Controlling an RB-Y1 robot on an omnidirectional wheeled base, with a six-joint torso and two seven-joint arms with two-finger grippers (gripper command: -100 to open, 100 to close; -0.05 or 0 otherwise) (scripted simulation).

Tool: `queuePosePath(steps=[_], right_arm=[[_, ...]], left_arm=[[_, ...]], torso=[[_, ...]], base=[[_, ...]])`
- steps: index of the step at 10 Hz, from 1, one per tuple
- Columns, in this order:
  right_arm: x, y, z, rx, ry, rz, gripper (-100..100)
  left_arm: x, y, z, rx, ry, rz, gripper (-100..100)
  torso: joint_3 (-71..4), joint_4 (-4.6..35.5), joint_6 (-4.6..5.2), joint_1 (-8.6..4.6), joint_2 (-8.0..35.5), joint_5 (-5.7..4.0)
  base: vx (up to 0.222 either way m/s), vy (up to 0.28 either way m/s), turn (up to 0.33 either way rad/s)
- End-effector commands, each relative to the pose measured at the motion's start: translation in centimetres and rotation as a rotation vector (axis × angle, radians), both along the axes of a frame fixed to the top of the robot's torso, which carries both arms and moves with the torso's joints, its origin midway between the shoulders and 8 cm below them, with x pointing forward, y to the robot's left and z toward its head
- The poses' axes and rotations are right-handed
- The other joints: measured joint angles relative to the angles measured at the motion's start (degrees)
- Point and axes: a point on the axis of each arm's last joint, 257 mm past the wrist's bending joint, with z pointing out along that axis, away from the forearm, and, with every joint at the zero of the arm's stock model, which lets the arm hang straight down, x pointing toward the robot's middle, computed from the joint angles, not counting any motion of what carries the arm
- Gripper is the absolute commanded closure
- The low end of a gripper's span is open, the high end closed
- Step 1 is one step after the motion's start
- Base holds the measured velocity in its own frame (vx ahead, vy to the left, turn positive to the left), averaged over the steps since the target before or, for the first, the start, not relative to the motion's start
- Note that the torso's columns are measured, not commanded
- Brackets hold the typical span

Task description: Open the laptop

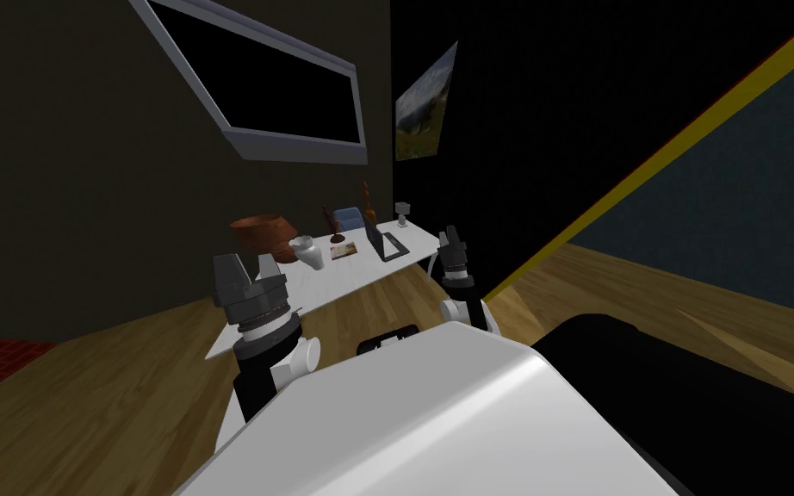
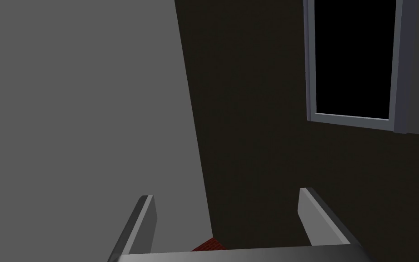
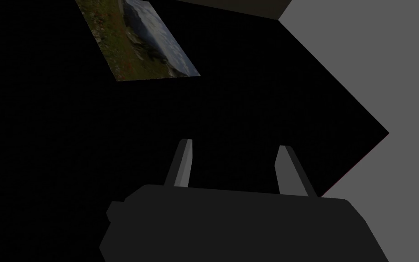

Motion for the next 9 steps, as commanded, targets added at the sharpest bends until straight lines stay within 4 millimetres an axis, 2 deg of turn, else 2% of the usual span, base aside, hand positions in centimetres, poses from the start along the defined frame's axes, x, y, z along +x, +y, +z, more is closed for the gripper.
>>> queuePosePath(steps=[1, 2, 3, 5, 9], right_arm=[[0.0, 0.0, 0.0, 0.000, 0.000, 0.000, 0], [0.0, 0.0, 0.0, 0.000, 0.000, 0.000, 0], [0.2, 0.3, -0.3, -0.035, 0.014, 0.004, -100], [0.6, 0.6, -1.1, -0.095, 0.041, 0.003, -100], [1.9, 0.6, -3.5, -0.249, 0.118, -0.029, -100]], left_arm=[[0.0, 0.0, 0.0, 0.000, 0.000, 0.000, 0], [0.0, 0.0, 0.0, 0.000, 0.000, 0.000, 0], [0.0, 0.0, 0.0, 0.000, 0.000, 0.000, 0], [0.0, 0.0, 0.0, 0.000, 0.001, 0.000, 0], [0.0, 0.0, 0.0, 0.000, 0.001, 0.000, 0]], torso=[[-8.5, 4.2, 0.00, 0.00, 4.2, 0.00], [-16.9, 8.5, 0.00, 0.00, 8.5, 0.00], [-25.4, 12.7, 0.00, 0.00, 12.7, 0.00], [-30.5, 15.1, 0.00, 0.06, 15.1, 0.02], [-30.8, 15.4, 0.00, 0.03, 15.3, 0.01]], base=[[0.000, 0.000, 0.000], [0.000, 0.000, 0.000], [0.009, 0.012, 0.027], [0.008, 0.026, 0.038], [0.023, 0.043, 0.059]])
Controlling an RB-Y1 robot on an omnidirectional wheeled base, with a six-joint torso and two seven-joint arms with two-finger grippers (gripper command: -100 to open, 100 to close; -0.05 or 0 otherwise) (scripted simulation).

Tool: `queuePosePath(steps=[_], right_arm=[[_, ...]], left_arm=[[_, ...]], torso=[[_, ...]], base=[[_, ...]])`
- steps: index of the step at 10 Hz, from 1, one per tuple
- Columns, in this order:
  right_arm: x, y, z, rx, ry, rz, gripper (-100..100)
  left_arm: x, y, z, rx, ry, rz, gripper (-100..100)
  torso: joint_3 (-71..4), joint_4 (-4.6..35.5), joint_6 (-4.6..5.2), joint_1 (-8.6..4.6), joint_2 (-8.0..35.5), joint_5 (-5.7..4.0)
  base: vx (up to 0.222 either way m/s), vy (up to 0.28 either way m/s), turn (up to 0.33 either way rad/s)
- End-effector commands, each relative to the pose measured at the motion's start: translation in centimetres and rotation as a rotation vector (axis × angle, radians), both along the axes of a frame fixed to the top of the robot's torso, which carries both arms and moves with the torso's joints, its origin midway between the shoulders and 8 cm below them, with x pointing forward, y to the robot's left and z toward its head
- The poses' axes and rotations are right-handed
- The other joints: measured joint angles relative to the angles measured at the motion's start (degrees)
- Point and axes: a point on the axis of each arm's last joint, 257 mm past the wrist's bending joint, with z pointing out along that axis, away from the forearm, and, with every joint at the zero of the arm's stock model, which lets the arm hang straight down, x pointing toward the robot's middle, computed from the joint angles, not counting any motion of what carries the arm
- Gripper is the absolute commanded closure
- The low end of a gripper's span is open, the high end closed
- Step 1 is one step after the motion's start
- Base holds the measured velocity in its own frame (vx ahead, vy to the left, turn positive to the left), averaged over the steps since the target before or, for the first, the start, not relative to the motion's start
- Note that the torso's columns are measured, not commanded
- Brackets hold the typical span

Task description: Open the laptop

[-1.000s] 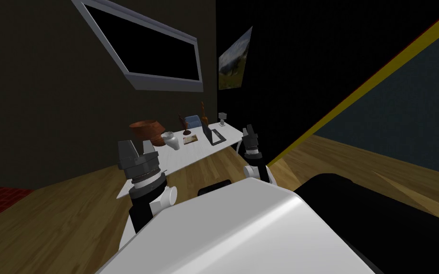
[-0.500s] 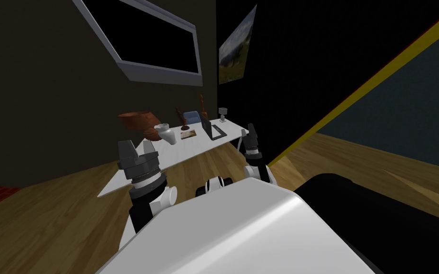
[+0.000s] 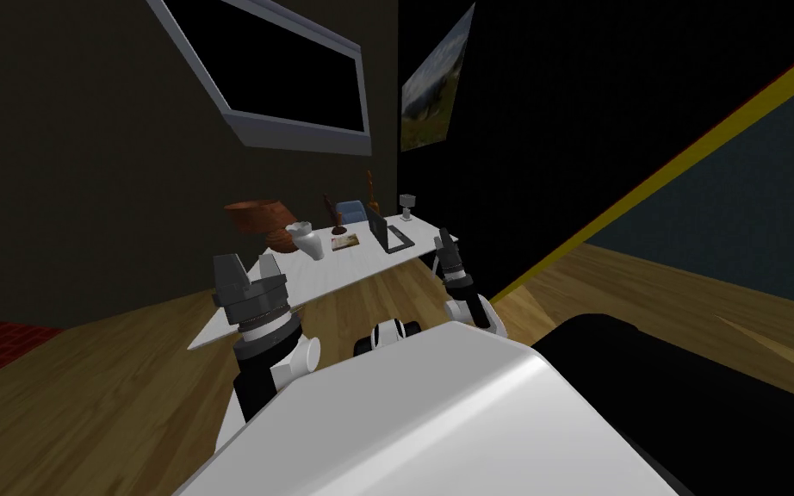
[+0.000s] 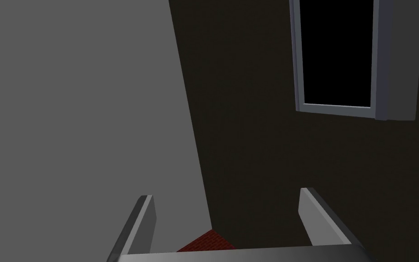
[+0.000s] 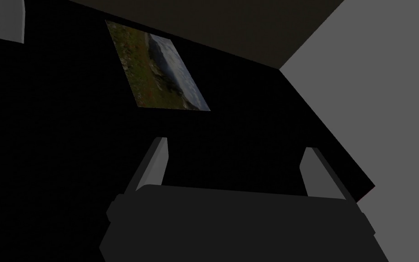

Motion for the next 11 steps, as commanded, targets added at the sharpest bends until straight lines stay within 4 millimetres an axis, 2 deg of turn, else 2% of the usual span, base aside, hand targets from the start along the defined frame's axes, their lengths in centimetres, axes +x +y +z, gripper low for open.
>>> queuePosePath(steps=[1, 6, 11], right_arm=[[0.8, -0.4, -1.8, -0.113, 0.054, -0.030, -100], [2.4, -1.9, -5.5, -0.355, 0.155, -0.118, -100], [3.8, -5.0, -9.1, -0.622, 0.253, -0.228, -100]], left_arm=[[0.0, 0.0, 0.0, 0.000, 0.000, 0.000, 0], [0.0, 0.0, 0.0, 0.000, 0.000, 0.000, 0], [0.0, 0.0, 0.0, 0.000, 0.000, 0.000, 0]], torso=[[0.0, 0.0, 0.01, 0.03, 0.0, 0.01], [0.0, 0.0, 0.00, 0.03, 0.0, 0.01], [0.0, 0.0, 0.00, 0.00, 0.0, 0.00]], base=[[0.024, 0.064, 0.080], [0.032, 0.072, 0.092], [0.045, 0.075, 0.108]])
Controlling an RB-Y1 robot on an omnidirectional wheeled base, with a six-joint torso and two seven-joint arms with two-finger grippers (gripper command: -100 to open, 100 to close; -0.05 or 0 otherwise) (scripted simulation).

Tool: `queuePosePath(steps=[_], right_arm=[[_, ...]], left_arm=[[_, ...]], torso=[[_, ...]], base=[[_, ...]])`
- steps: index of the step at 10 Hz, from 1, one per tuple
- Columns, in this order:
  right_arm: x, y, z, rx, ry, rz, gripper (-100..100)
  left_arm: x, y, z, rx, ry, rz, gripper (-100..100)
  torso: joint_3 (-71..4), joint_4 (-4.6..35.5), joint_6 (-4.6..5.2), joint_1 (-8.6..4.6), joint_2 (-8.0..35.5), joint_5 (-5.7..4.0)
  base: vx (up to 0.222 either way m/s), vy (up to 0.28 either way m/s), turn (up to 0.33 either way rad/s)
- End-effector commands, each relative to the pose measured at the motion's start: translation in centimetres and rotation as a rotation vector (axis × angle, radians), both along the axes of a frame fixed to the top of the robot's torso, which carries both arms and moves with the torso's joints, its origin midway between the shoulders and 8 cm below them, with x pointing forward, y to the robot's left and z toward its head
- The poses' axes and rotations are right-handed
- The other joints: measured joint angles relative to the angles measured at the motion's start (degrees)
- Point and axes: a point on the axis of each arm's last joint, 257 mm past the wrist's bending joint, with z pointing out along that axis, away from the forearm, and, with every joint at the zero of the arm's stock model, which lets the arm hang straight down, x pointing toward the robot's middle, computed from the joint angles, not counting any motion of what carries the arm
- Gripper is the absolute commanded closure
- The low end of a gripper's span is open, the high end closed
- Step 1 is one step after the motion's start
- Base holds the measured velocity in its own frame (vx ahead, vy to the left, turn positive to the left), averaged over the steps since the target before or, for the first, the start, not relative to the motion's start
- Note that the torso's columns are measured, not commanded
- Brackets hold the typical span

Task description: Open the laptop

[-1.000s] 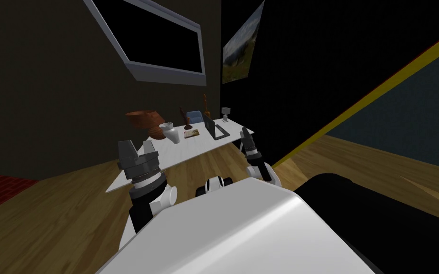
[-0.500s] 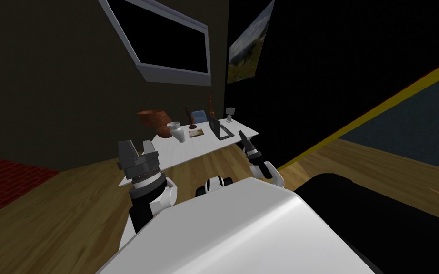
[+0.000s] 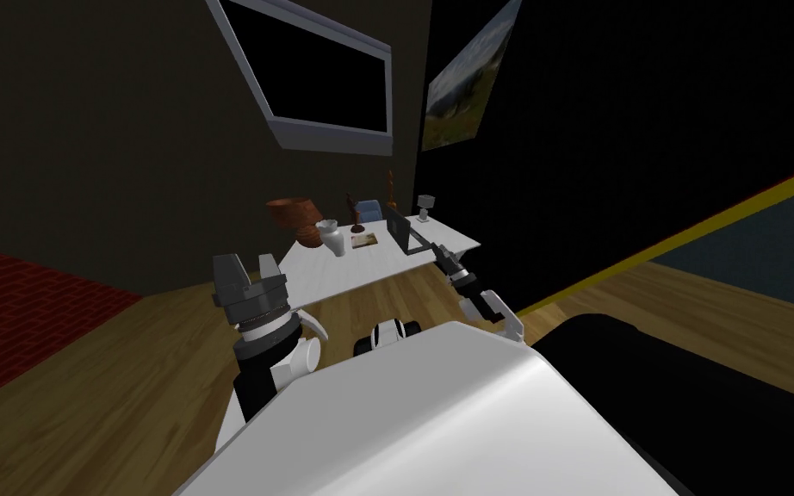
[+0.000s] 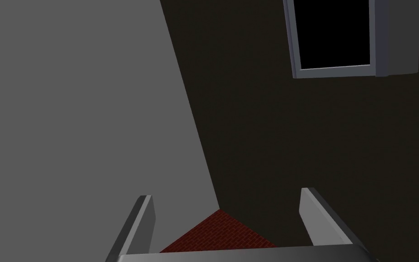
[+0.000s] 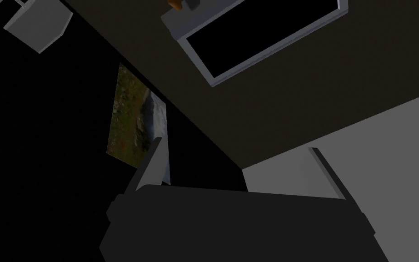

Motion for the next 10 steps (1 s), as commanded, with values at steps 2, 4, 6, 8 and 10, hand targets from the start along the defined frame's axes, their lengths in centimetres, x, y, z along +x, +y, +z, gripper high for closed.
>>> queuePosePath(steps=[2, 4, 6, 8, 10], right_arm=[[1.1, -2.7, -2.4, -0.211, 0.068, -0.079, -100], [1.6, -4.7, -3.7, -0.334, 0.105, -0.123, -100], [2.0, -6.9, -4.7, -0.463, 0.140, -0.168, -100], [2.5, -9.4, -5.5, -0.593, 0.172, -0.215, -100], [2.9, -12.0, -5.9, -0.727, 0.201, -0.261, -100]], left_arm=[[0.0, 0.0, 0.0, 0.000, 0.000, 0.000, 0], [0.0, 0.0, 0.0, 0.000, 0.000, 0.000, 0], [0.0, 0.0, 0.0, 0.000, 0.000, 0.000, 0], [0.0, 0.0, 0.0, 0.000, 0.000, 0.000, 0], [0.0, 0.0, 0.0, 0.000, 0.000, 0.000, 0]], torso=[[0.0, 0.0, 0.01, -0.02, 0.0, 0.00], [0.0, 0.0, 0.00, -0.01, 0.0, 0.00], [0.0, 0.0, 0.00, -0.05, 0.0, -0.02], [0.0, 0.0, 0.00, -0.04, 0.0, -0.01], [0.0, 0.0, 0.00, 0.00, 0.0, 0.00]], base=[[0.045, 0.081, 0.113], [0.053, 0.080, 0.119], [0.043, 0.081, 0.108], [0.057, 0.071, 0.119], [0.064, 0.082, 0.112]])
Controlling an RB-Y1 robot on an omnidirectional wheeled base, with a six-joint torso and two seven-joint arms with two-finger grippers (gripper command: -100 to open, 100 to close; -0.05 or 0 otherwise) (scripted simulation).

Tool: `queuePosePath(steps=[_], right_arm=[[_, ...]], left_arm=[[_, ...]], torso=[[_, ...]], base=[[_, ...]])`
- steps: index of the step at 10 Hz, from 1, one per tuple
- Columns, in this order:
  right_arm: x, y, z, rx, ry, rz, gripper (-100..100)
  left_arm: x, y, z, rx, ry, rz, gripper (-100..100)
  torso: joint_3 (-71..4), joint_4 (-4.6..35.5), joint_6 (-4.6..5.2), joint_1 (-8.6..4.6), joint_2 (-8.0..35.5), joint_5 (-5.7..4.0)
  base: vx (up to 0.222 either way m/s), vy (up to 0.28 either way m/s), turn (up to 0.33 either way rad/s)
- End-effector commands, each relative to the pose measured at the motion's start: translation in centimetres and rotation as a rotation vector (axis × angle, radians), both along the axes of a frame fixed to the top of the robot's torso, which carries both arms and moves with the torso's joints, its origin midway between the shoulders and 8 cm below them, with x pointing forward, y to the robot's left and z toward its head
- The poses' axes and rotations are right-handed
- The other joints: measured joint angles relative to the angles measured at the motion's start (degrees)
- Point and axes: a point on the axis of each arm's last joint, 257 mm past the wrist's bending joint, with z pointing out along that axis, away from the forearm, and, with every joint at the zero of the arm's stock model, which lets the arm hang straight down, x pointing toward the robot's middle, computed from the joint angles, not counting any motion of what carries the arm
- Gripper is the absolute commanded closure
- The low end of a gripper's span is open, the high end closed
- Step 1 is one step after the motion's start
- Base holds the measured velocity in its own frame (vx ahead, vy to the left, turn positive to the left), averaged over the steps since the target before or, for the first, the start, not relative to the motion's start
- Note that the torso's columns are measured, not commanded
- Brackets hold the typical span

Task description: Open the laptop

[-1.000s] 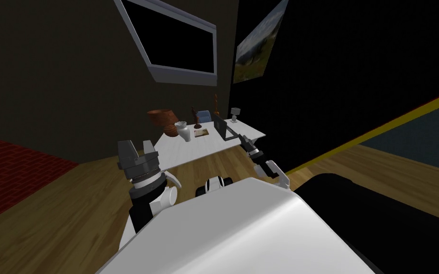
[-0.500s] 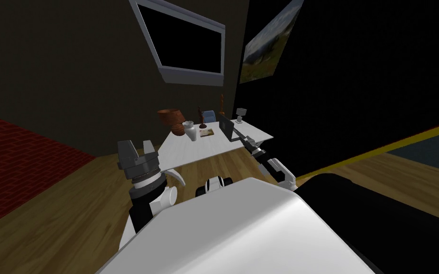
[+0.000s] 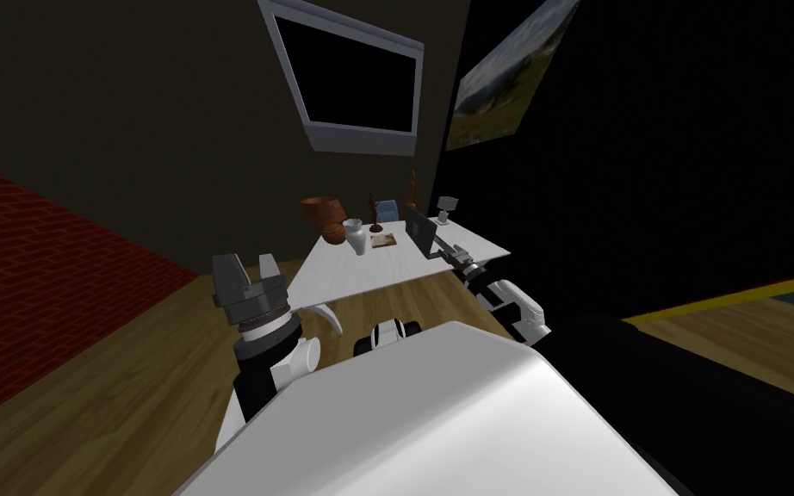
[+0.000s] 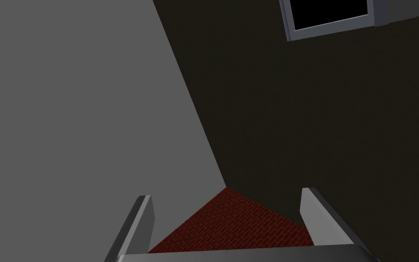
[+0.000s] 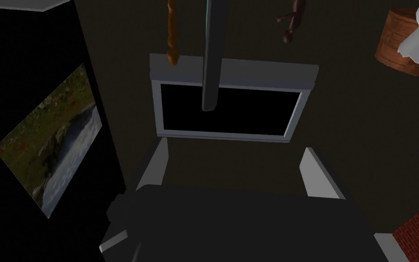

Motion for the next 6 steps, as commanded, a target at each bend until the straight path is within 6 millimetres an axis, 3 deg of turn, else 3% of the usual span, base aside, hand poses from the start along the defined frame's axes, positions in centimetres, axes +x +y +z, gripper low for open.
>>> queuePosePath(steps=[1, 2, 6], right_arm=[[0.4, -3.4, -0.3, -0.175, 0.038, -0.060, -100], [0.4, -3.4, -0.3, -0.178, 0.038, -0.058, -100], [1.0, -8.5, 0.4, -0.423, 0.077, -0.139, -100]], left_arm=[[0.0, 0.0, 0.0, 0.000, 0.000, 0.000, 0], [0.0, 0.0, 0.0, 0.000, 0.000, 0.000, 0], [0.0, 0.0, 0.0, 0.000, 0.000, 0.000, 0]], torso=[[0.0, 0.0, 0.01, 0.00, 0.0, 0.01], [0.0, 0.0, 0.01, -0.02, 0.0, 0.00], [0.0, 0.0, 0.00, 0.00, 0.0, 0.00]], base=[[0.070, 0.078, 0.101], [0.042, 0.052, 0.036], [0.038, 0.053, 0.095]])
